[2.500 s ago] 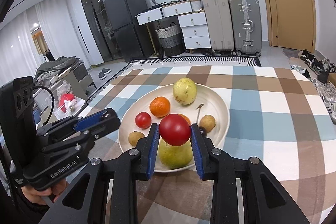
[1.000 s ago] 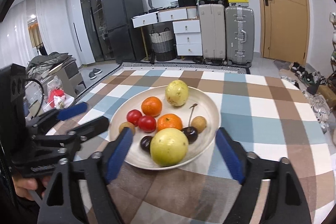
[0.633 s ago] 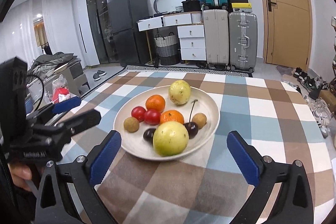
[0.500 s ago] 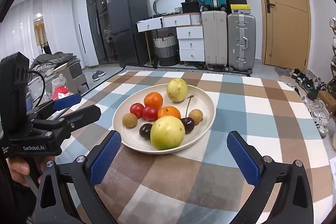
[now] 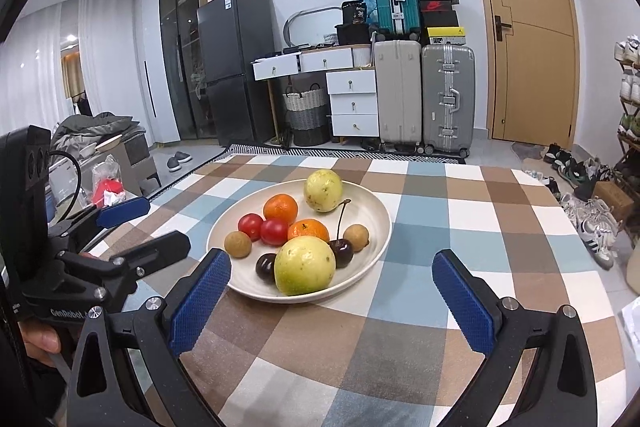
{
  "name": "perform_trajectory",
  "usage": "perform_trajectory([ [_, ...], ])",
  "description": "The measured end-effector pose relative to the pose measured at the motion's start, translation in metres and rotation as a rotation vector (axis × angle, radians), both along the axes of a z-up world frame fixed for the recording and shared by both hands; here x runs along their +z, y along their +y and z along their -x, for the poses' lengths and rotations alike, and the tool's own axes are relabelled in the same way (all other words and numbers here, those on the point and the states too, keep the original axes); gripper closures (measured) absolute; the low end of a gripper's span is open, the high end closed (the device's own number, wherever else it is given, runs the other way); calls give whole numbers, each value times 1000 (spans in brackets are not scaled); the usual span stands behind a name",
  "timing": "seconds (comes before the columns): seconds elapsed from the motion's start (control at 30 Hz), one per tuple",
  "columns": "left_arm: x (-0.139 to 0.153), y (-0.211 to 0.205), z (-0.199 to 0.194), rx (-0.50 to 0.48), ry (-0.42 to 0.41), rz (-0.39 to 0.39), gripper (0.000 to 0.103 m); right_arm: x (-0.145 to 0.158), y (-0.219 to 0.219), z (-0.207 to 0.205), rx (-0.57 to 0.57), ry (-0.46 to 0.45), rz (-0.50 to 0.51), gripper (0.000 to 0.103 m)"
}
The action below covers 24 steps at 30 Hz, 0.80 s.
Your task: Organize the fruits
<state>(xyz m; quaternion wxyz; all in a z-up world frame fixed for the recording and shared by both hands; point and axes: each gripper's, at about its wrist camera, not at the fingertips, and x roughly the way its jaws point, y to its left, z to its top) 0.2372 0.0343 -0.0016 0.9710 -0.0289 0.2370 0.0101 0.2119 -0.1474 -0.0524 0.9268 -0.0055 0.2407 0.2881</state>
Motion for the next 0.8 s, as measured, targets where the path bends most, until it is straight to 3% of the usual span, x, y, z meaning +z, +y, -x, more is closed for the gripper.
perform_trajectory([
  [0.8, 1, -5, 1, -32, -7, -12, 1, 0, 2, 1, 0, -3, 9, 0],
])
